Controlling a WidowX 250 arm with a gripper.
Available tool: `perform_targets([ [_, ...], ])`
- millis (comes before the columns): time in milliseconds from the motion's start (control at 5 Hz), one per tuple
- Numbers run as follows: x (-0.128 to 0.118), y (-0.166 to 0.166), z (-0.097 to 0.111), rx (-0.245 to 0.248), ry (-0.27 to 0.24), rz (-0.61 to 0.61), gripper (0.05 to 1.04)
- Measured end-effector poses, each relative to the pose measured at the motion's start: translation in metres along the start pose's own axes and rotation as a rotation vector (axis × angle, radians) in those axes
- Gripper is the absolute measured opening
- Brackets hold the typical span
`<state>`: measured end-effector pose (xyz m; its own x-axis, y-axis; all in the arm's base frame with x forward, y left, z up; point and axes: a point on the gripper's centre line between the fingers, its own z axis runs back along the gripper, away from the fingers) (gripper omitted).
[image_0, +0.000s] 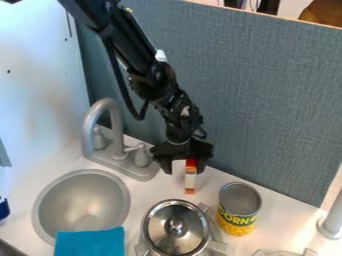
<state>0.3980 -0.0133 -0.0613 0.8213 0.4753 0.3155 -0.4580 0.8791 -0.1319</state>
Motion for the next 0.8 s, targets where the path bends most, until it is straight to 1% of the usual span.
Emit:
perform_targets([
  [200,0.000,0.000,0.002,0.000,-0.004,0.013,0.999],
  [400,0.008,-0.007,0.025,-0.050,-0.046,0.029,0.999],
  [600,0.018,-0.015,0.059,-0.126,-0.126,0.044,0.999],
  [800,0.019,-0.025,0.092,-0.195,-0.184,0.029,0.999],
])
